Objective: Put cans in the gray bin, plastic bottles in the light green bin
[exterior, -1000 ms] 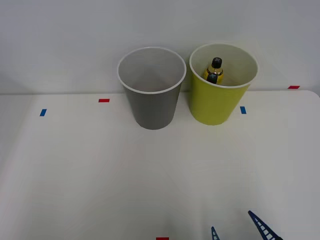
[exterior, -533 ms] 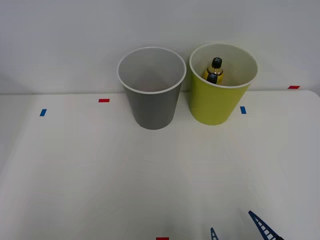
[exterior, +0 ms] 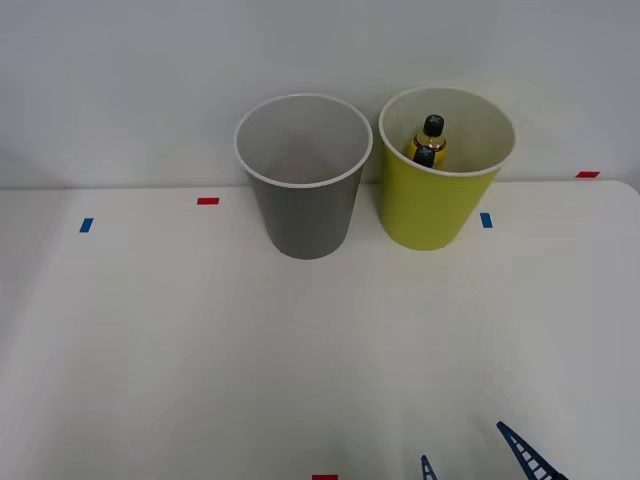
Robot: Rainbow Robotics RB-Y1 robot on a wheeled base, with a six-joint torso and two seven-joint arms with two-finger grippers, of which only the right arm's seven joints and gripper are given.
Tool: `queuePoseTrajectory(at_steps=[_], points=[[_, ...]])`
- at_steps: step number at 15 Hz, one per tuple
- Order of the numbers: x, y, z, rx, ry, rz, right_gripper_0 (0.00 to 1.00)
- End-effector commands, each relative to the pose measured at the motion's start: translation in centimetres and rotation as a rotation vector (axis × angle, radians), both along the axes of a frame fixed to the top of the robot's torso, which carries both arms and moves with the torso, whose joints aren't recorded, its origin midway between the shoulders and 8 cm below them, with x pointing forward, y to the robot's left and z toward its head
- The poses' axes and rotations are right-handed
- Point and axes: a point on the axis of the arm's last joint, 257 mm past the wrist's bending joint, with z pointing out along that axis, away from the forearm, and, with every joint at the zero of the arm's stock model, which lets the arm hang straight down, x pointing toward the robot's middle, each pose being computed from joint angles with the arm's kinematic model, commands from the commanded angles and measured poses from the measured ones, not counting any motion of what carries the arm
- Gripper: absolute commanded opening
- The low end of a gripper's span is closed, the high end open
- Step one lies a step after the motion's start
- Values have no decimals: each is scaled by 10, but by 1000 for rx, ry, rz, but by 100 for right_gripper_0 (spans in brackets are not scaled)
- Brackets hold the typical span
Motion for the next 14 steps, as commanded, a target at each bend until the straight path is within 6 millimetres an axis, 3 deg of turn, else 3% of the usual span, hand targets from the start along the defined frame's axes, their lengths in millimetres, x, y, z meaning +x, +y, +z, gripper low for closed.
queuePoseTrajectory(at_steps=[1, 14], points=[[0, 0, 0, 0, 0, 0, 100], [0, 0, 0, 0, 0, 0, 100]])
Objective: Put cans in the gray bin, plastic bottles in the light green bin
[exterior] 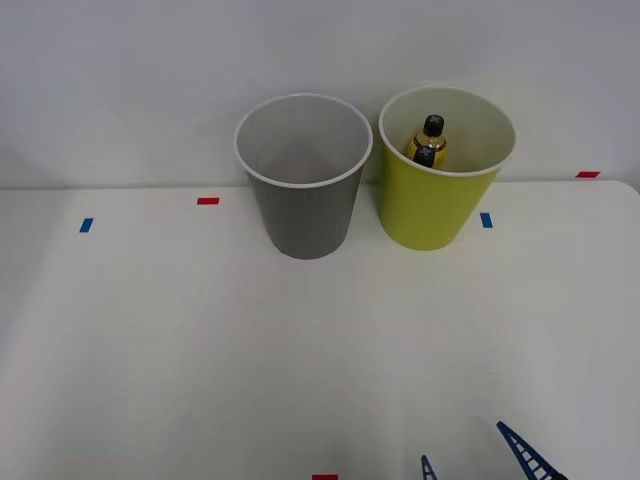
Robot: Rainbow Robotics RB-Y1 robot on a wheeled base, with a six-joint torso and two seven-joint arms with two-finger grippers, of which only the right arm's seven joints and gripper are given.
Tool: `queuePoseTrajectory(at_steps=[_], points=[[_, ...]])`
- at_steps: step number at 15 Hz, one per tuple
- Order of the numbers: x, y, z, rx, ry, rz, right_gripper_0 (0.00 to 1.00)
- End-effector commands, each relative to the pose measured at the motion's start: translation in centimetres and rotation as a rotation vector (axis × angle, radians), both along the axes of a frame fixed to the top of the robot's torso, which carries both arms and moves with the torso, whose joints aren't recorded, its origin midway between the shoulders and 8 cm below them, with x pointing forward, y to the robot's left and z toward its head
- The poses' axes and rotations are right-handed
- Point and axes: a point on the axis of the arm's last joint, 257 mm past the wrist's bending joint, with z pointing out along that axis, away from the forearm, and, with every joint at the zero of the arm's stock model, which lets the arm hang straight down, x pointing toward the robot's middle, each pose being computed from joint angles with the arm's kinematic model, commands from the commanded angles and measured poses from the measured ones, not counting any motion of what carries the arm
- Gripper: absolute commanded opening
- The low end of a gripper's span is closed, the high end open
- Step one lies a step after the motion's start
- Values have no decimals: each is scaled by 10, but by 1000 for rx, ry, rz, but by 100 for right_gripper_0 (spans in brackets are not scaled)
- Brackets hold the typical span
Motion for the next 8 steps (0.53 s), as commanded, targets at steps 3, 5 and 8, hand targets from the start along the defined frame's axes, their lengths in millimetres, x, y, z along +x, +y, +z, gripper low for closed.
queuePoseTrajectory(at_steps=[3, 5, 8], points=[[0, 0, 0, 0, 0, 0, 100], [0, 0, 0, 0, 0, 0, 100], [0, 0, 0, 0, 0, 0, 100]])
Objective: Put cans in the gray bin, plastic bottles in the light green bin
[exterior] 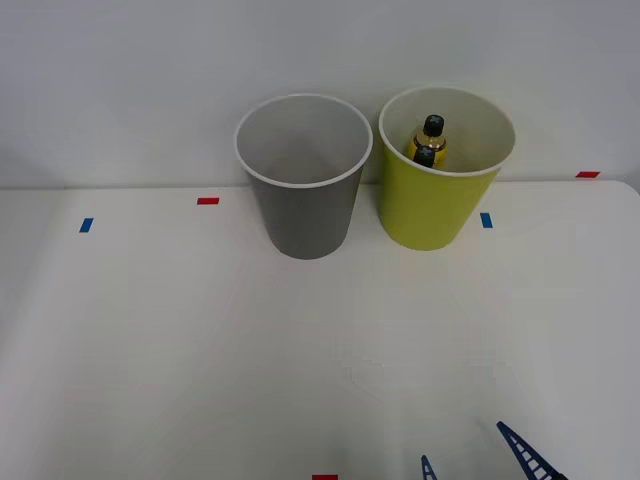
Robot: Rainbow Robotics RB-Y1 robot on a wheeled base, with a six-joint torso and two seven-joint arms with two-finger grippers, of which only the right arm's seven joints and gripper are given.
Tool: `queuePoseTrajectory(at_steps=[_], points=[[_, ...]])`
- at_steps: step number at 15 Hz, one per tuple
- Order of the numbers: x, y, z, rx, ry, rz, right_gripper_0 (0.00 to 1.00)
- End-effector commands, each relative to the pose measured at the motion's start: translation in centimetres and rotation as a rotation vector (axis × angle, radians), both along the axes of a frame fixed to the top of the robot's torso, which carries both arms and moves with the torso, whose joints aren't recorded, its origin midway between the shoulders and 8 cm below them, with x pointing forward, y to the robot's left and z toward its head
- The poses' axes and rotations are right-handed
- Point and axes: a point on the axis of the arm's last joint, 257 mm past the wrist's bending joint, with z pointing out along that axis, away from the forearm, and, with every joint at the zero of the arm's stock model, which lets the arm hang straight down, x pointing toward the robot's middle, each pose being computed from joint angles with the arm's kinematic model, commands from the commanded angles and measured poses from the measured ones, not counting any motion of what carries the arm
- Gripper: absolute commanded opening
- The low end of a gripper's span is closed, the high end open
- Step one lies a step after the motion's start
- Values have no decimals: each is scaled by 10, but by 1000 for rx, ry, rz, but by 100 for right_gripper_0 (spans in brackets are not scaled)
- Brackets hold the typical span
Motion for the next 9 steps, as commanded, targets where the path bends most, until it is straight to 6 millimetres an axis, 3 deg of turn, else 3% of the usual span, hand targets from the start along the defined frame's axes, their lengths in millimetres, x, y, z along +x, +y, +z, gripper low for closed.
queuePoseTrajectory(at_steps=[1, 9], points=[[0, 0, 0, 0, 0, 0, 100], [0, 0, 0, 0, 0, 0, 100]])
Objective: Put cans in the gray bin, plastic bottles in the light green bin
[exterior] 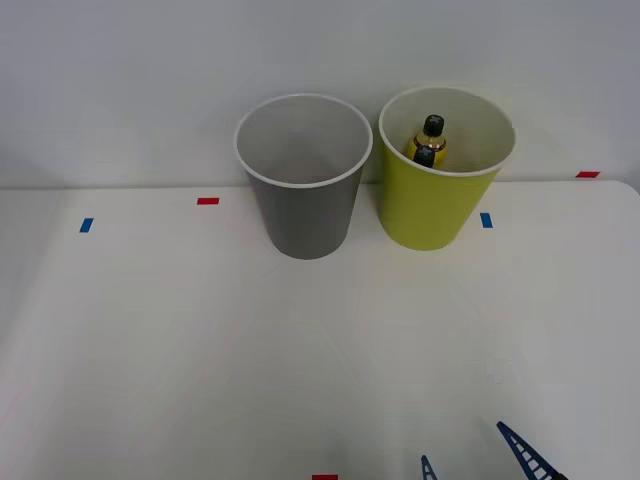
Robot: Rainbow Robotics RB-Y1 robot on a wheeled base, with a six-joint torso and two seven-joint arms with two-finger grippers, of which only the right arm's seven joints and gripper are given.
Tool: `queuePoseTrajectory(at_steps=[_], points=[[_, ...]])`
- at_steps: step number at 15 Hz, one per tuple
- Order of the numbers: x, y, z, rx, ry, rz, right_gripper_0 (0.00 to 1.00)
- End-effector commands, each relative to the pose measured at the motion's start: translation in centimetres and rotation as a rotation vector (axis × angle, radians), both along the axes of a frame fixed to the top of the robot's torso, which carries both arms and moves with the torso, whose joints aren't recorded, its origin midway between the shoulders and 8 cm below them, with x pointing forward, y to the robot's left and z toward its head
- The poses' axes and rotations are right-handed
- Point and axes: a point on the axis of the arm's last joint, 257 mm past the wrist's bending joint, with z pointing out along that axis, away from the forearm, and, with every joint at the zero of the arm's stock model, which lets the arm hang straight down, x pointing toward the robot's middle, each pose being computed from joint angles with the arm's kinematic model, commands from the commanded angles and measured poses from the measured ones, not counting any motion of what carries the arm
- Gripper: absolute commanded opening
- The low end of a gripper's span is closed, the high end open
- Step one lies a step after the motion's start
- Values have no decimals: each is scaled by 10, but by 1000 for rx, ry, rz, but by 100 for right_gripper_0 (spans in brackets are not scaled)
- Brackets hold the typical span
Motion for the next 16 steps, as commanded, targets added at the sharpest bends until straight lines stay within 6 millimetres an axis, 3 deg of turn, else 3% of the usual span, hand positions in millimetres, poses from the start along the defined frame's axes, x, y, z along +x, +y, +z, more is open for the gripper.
queuePoseTrajectory(at_steps=[1, 16], points=[[0, 0, 0, 0, 0, 0, 100], [0, 0, 0, 0, 0, 0, 100]])
